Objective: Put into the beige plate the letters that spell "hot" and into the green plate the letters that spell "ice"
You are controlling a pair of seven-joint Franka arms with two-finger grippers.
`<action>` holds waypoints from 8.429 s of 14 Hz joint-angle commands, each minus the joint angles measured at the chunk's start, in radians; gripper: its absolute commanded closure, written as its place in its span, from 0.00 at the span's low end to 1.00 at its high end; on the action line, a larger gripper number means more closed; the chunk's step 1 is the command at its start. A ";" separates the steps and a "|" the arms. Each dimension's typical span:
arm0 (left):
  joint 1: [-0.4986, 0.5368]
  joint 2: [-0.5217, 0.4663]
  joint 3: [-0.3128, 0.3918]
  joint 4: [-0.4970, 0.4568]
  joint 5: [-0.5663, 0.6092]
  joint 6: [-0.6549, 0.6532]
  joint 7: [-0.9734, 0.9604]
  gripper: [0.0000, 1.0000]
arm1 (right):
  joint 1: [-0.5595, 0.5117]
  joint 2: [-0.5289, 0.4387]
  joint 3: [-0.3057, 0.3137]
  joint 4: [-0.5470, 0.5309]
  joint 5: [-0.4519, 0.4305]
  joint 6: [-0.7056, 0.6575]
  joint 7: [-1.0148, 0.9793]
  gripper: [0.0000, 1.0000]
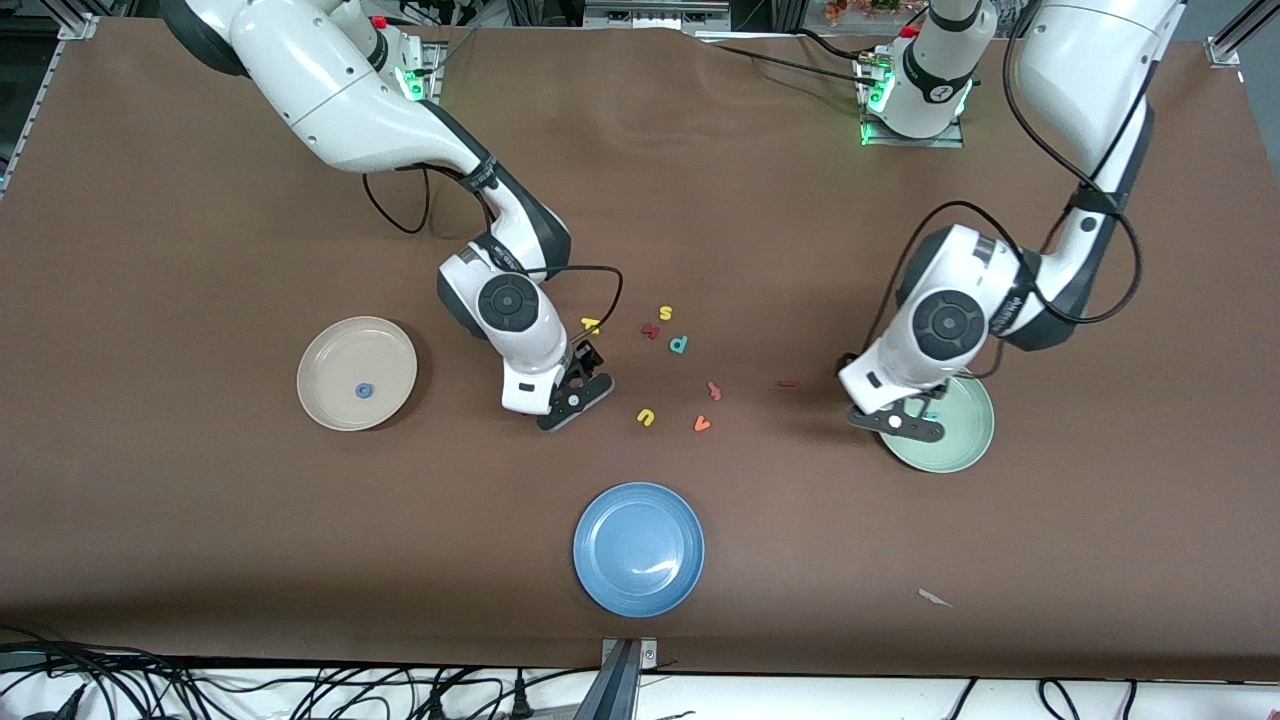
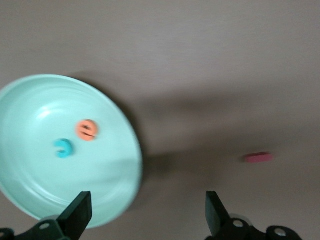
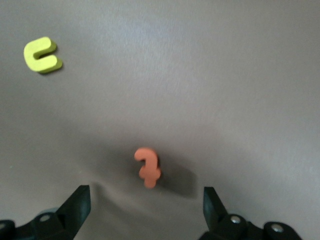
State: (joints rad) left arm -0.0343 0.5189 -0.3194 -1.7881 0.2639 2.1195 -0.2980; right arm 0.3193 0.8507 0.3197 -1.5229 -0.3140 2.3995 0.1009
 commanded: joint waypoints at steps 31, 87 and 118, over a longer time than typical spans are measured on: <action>-0.098 0.098 -0.027 -0.004 0.174 0.152 0.816 0.38 | 0.015 0.061 0.004 0.104 0.022 -0.082 0.010 0.91; 0.212 -0.301 -0.030 0.331 -0.212 -0.598 0.644 0.00 | 0.067 -0.188 0.038 -0.384 -0.115 0.187 -0.084 0.00; 0.001 -0.546 0.252 0.125 -0.276 -0.536 0.284 0.00 | 0.049 -0.248 0.019 -0.145 0.107 -0.209 0.042 0.97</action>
State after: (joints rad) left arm -0.0362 -0.0207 -0.0636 -1.6750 -0.0019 1.6050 -0.0008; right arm 0.3947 0.6441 0.3508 -1.6878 -0.2473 2.2493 0.0896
